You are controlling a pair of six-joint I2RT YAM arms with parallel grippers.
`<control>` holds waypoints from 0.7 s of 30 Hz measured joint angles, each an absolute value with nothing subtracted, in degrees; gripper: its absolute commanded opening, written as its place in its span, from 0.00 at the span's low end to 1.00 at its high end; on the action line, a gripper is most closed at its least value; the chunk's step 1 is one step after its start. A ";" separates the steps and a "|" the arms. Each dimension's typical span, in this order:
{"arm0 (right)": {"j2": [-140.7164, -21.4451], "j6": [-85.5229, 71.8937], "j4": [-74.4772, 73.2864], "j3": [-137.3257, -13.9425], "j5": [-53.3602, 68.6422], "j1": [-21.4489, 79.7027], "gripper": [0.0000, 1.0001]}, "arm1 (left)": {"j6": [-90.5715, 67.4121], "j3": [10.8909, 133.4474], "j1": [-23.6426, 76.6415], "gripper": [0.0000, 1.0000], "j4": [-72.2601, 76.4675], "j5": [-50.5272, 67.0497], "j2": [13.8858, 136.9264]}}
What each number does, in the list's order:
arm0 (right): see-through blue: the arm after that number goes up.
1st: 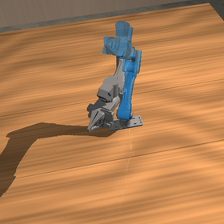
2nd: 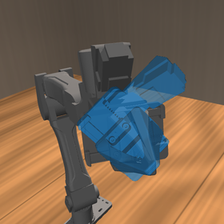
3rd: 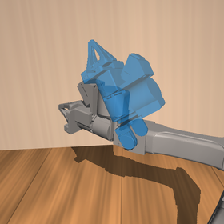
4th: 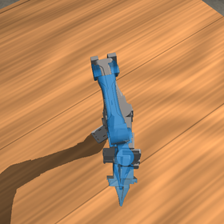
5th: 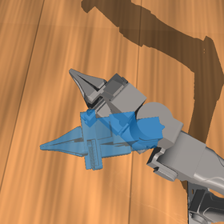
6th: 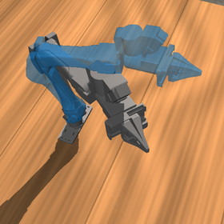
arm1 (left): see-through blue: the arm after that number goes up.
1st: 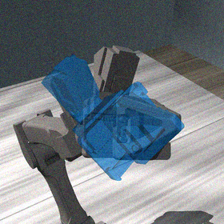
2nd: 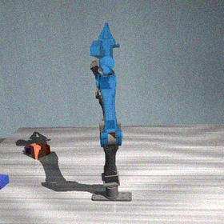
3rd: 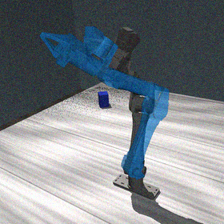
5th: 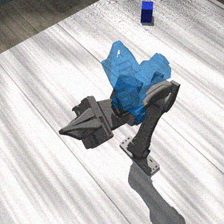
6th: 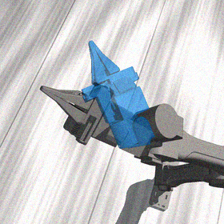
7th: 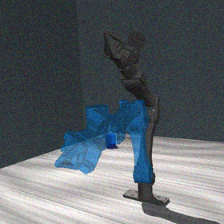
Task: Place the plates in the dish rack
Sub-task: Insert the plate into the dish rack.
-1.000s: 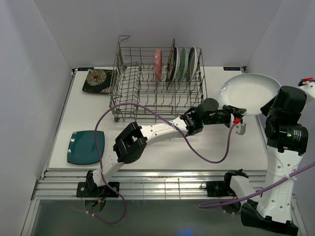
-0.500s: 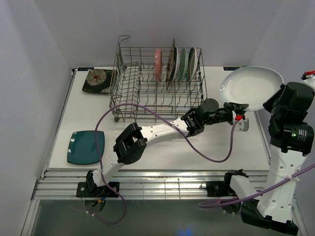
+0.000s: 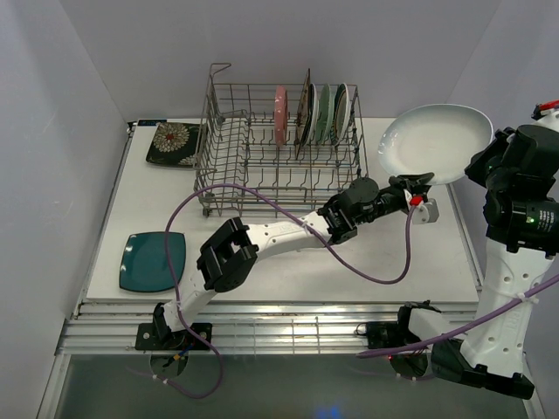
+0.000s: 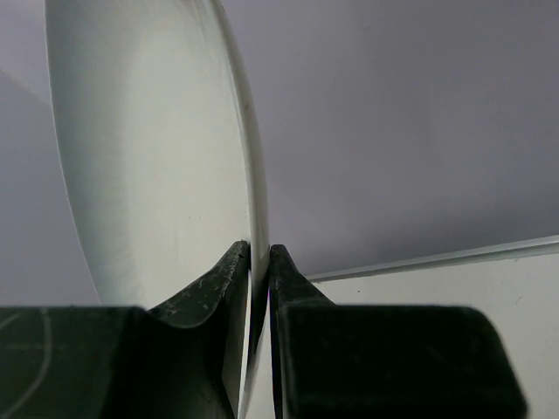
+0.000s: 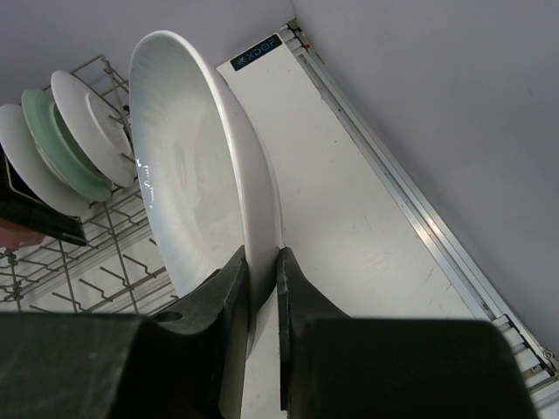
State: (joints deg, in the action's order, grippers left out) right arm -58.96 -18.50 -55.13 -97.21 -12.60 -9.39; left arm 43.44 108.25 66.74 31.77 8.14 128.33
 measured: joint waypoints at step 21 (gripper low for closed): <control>-73.38 -16.78 -53.47 -107.37 -26.48 10.83 0.08 | 35.14 107.13 61.49 0.00 33.23 2.00 128.14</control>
State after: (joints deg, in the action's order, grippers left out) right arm -73.38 -16.78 -53.47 -107.37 -26.48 10.83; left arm 35.14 107.13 61.49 33.23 2.00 128.14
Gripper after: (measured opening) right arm 0.202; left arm 0.232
